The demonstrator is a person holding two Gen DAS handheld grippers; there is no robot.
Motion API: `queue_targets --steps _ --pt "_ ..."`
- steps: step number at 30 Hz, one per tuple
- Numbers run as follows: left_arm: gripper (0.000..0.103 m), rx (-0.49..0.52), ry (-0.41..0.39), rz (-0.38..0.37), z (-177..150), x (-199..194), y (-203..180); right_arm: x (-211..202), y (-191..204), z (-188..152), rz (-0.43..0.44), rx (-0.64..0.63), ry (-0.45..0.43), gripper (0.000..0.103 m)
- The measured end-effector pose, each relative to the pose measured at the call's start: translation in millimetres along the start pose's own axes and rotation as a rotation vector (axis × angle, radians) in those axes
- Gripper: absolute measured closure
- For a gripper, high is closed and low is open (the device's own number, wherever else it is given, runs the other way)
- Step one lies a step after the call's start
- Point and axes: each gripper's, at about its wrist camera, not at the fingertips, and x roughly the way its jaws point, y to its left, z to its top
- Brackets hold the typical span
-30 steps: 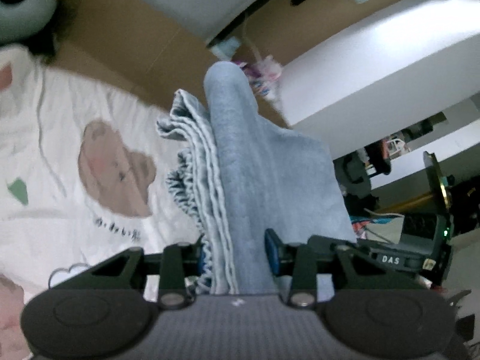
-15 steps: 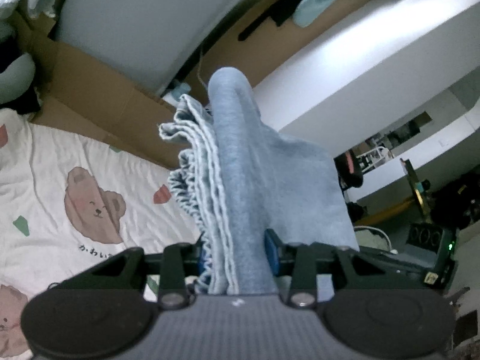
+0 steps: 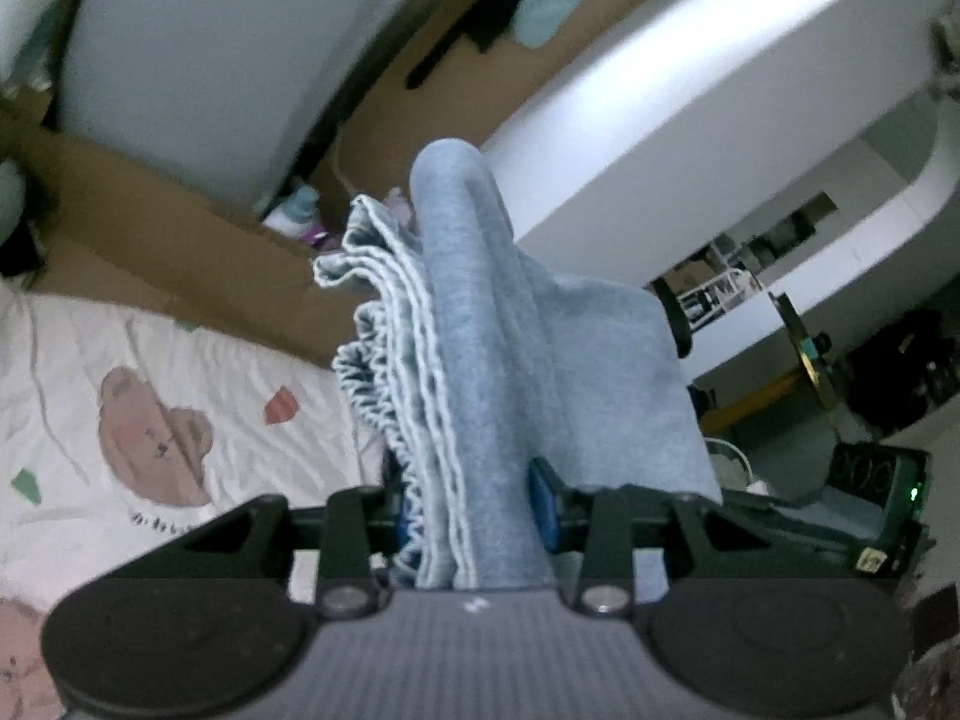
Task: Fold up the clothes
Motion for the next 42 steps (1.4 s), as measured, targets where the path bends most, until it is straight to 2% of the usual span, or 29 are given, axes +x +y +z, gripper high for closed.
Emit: queue_targets --steps 6,14,25,33,42 --pt "0.064 0.025 0.025 -0.031 16 49 -21 -20 -38 7 -0.047 0.03 -0.023 0.081" --pt "0.064 0.046 0.043 -0.097 31 128 -49 -38 -109 29 -0.118 0.061 -0.038 0.081" --pt "0.064 0.04 0.085 -0.181 27 224 -87 -56 -216 35 -0.219 0.116 -0.049 0.081" --pt "0.064 0.047 0.099 -0.23 14 297 -91 -44 -281 29 -0.339 0.134 -0.059 0.08" --pt "0.064 0.041 0.107 -0.247 -14 383 -62 12 -335 1 -0.484 0.152 -0.069 0.08"
